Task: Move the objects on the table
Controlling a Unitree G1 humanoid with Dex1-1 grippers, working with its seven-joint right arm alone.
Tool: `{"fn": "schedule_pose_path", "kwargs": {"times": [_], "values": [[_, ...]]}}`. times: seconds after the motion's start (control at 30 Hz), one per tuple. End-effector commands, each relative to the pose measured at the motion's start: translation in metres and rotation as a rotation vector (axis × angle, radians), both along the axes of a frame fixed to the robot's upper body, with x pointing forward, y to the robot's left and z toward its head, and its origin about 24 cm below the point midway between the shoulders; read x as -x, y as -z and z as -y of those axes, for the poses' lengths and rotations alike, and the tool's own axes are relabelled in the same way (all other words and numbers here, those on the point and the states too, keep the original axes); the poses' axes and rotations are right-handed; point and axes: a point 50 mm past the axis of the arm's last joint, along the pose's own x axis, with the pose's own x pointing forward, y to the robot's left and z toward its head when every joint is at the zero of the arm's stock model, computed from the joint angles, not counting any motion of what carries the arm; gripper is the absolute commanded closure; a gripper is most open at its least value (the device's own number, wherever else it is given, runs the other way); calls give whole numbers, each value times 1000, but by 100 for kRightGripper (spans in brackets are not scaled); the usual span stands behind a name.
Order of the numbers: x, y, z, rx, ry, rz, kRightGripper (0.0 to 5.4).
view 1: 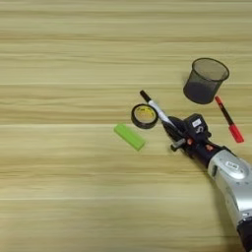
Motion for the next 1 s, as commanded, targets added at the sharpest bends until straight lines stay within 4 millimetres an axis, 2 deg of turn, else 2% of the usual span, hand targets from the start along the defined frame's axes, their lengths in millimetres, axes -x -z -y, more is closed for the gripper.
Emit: {"fn": "schedule_pose_path", "kwargs": {"times": [0.03, 0.37, 0.67, 1.0], "values": [[-4, -4, 1, 36, -2, 3, 467], [-7, -8, 5, 29, 40, 35, 467], [-15, -23, 19, 16, 186, 111, 467], [-17, -22, 26, 22, 256, 102, 467]]}}
